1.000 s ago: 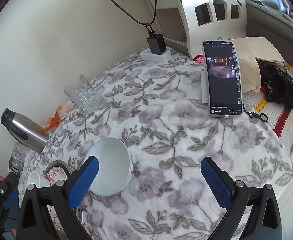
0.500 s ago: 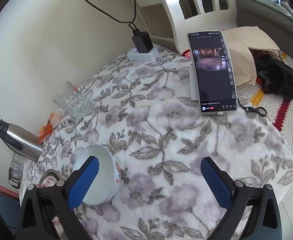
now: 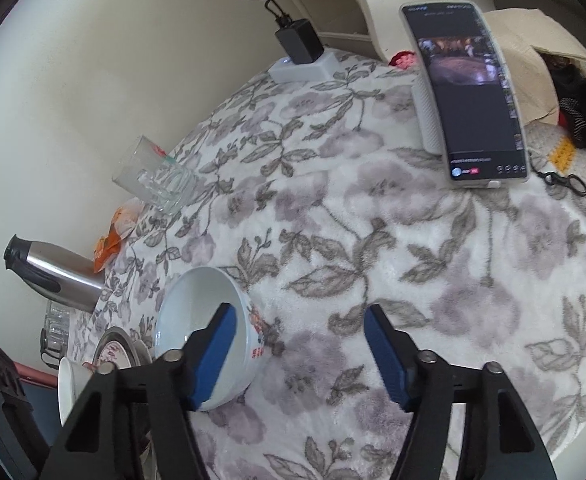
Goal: Organize plates and bowls
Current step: 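Close both grippers on the white round bowl's rim and lift it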
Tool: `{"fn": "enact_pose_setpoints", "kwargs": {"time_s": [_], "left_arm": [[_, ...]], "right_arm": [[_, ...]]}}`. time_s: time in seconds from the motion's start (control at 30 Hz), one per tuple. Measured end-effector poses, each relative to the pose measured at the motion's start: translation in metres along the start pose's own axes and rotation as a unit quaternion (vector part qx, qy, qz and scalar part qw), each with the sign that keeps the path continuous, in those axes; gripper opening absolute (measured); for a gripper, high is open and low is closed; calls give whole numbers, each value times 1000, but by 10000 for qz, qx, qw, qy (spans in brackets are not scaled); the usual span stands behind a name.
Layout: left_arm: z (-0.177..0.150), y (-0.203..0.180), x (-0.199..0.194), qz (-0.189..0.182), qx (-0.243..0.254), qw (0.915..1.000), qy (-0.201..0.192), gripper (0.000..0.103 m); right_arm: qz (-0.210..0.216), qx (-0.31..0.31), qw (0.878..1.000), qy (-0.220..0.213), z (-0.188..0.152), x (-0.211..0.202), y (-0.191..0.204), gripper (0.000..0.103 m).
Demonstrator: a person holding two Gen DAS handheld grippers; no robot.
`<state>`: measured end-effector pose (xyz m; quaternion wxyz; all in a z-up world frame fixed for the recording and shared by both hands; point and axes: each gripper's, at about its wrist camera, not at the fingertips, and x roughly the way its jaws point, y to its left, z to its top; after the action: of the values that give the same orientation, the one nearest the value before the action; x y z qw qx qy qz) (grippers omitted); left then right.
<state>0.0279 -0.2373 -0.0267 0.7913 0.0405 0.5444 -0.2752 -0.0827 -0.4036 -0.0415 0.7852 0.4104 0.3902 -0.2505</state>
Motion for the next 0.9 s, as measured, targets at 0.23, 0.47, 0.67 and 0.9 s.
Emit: {"fn": "enact_pose_setpoints", "kwargs": {"time_s": [0.23,0.47,0.67,0.9], "left_arm": [[4,2,10,77,-78,9999,-10,52],[8,8,20,160,-117,9998,-4,41],[9,10,30,238,-98,9997,17,34],[10,8,38,377,19,9993,-4,30]], "right_arm": [[108,-231,9996,129,-3,13,13,49],[90,-420,9987,283,-7,29,22,37],[1,-402,9983,432,-10,43,21,37],[-11,-335,9982,497,-11,54,19,37]]}}
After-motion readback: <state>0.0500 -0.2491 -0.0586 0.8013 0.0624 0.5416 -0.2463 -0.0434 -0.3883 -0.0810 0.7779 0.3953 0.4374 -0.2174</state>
